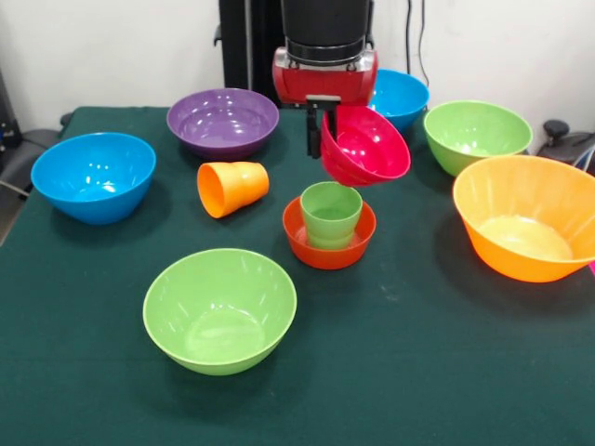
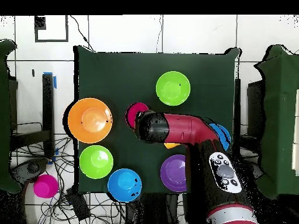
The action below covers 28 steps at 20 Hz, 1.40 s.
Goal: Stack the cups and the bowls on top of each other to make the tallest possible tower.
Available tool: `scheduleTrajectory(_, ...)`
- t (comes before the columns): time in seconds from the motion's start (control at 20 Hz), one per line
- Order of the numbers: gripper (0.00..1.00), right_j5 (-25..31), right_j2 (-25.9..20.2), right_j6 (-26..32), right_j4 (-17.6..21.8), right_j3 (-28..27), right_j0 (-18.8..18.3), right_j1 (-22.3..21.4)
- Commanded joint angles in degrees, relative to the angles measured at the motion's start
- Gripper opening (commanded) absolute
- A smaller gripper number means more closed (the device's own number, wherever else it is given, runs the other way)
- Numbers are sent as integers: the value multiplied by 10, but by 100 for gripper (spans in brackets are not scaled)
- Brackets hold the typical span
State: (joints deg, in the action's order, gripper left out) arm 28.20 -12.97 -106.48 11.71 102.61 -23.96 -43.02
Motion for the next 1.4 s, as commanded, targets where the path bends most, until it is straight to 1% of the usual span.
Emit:
scheduleTrajectory(0.05, 0, -4, 4, -76, -14, -29, 19, 37)
scheduleTrajectory(0.3, 0, 5, 7, -68, -14, -45, 24, 43)
scheduleTrajectory(0.55, 0, 50, 4, -39, -12, -70, 18, 35)
scheduleTrajectory(0.75, 0, 89, 5, -24, -9, -107, 21, 37)
scheduleTrajectory(0.85, 0, 96, 4, -21, -9, -117, 22, 41)
scheduleTrajectory(1.1, 0, 87, 3, -25, -7, -112, 20, 42)
scheduleTrajectory(1.4, 0, 45, 1, -41, -6, -98, 17, 58)
